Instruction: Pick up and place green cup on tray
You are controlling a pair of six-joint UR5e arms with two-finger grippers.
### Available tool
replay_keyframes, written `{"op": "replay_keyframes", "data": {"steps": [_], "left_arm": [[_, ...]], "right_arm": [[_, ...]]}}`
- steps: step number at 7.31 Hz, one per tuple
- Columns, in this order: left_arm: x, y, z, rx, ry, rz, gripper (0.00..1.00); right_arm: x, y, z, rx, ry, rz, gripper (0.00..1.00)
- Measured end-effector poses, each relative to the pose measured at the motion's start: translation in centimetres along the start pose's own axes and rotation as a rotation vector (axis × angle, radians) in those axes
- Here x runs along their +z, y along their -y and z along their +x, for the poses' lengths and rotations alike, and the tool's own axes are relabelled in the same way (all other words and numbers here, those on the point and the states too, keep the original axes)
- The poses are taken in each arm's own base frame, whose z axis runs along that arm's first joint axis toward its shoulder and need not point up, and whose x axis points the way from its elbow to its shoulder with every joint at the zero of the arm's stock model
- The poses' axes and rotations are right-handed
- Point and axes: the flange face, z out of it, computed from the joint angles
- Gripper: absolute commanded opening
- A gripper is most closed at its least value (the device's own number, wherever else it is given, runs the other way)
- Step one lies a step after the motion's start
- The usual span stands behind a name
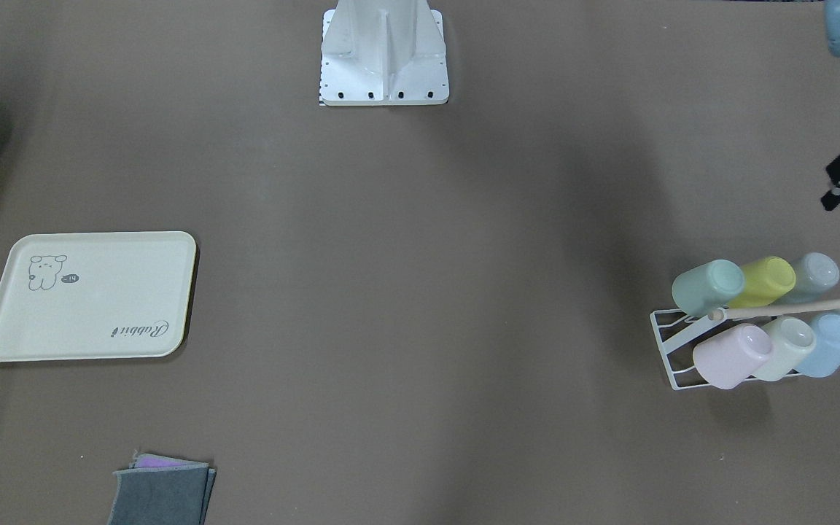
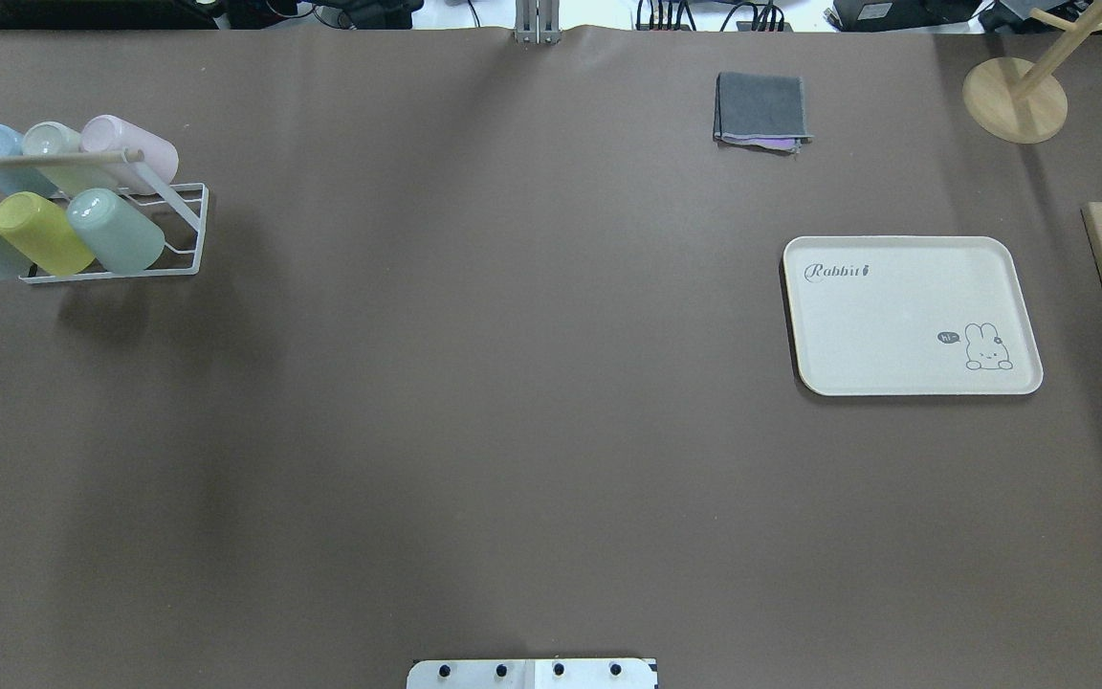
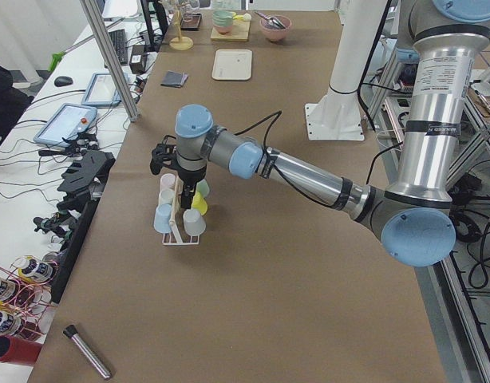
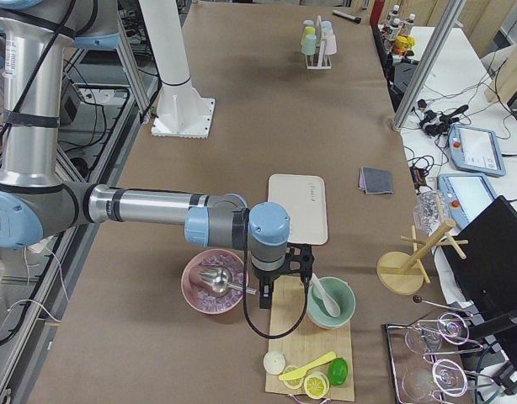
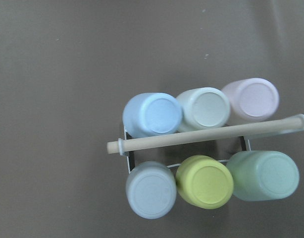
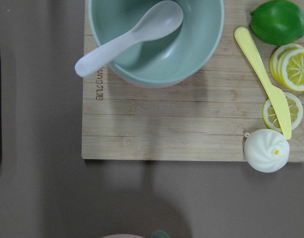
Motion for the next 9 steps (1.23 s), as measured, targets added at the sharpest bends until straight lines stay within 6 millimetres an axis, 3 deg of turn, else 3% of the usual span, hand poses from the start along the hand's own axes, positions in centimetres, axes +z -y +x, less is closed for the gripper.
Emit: {"op": "replay_keyframes", "data": {"steps": [1,2,3,5,8,9], "left_arm": [[0.4,-0.7,4.9,0.114,0.059,0.018,0.98],[0.1,-1.4,8.3,0.248,0.088,0.027,0.98],[-0.3,-1.9,10.0,0.437,0.117,0.028,0.98],[-0.8,-2.2,10.9,0.831,0.196,0.017,0.98],[2.5,-3.6,15.6,1.296,0.413,-0.046,0.98],[2.6,-3.8,16.4,1.457,0.488,-0.071,0.98]], "right_arm": [[-0.5,0.3,-0.4,-0.010,-0.001,0.010,1.00],[-1.2,0.6,-0.9,-0.021,-0.002,0.025,1.00],[-2.2,0.8,-1.7,-0.037,-0.004,0.047,1.00],[-3.8,1.1,-3.1,-0.068,-0.011,0.080,1.00],[-3.9,0.3,-2.8,-0.089,-0.014,0.104,1.00],[-3.6,0.0,-2.4,-0.094,-0.015,0.114,1.00]]}}
